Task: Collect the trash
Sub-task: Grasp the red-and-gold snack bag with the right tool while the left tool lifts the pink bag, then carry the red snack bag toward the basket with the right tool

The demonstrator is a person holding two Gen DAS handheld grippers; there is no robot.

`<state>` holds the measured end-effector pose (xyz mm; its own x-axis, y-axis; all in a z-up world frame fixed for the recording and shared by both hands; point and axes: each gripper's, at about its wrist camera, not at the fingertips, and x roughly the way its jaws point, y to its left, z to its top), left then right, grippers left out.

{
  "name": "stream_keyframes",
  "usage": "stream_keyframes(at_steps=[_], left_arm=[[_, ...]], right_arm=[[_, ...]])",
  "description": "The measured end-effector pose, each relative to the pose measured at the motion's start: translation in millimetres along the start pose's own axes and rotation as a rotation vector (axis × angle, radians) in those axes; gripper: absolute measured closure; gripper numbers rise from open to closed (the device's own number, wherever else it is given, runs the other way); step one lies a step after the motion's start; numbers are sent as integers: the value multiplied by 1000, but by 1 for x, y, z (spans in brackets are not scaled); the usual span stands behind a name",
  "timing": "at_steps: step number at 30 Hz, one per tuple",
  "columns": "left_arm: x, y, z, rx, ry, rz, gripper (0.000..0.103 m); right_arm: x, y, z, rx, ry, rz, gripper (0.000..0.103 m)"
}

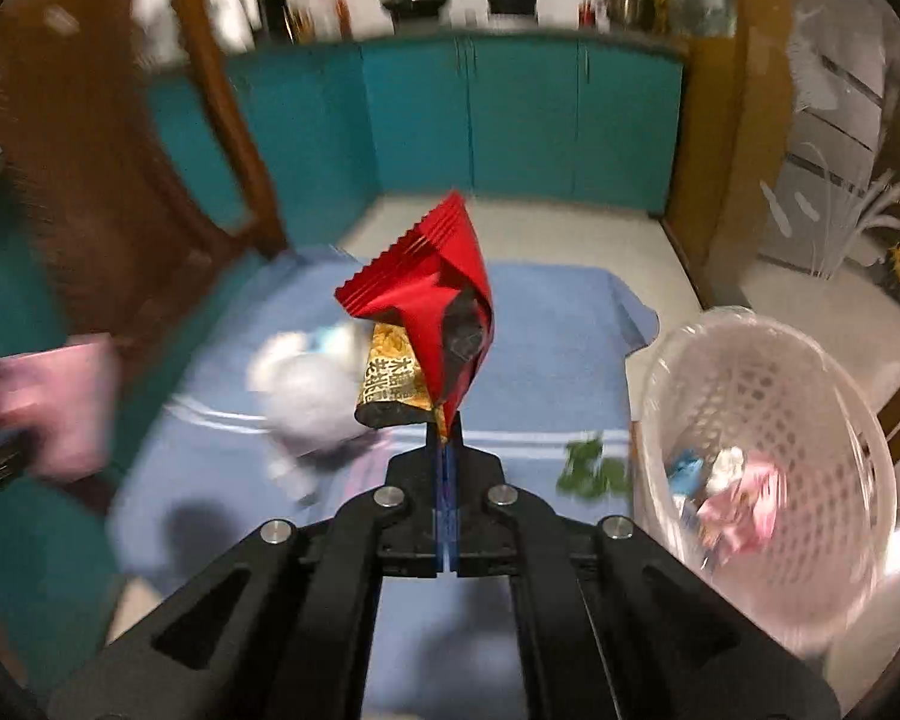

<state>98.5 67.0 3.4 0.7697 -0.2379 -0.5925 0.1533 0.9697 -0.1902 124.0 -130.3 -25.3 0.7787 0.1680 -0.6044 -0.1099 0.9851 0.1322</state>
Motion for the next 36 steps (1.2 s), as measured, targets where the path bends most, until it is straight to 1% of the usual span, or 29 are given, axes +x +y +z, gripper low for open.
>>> stream_keyframes(at_steps=[1, 2, 4, 8, 13, 18, 36], left_arm=[[0, -1, -3, 4, 3, 0, 81], [2, -2, -4, 4, 11, -4, 81], [6, -1, -5, -6, 26, -16, 80], [12, -13, -11, 9, 46, -13, 80], [15, -25, -17, 44, 47, 1, 80], [17, -27, -22, 47, 51, 14, 80], [17, -24, -23, 36, 48, 20, 80]], right_arm=[[-16, -4, -15, 38, -23, 23, 101], [-24, -9, -24, 72, -35, 43, 101], [-30, -11, -37, 93, -42, 53, 101], [-31, -3, -37, 52, -52, 58, 101], [-26, -5, -44, 73, -32, 67, 101], [-28, -2, -49, 59, -16, 70, 101], [-22, 8, -52, 32, 4, 71, 101]])
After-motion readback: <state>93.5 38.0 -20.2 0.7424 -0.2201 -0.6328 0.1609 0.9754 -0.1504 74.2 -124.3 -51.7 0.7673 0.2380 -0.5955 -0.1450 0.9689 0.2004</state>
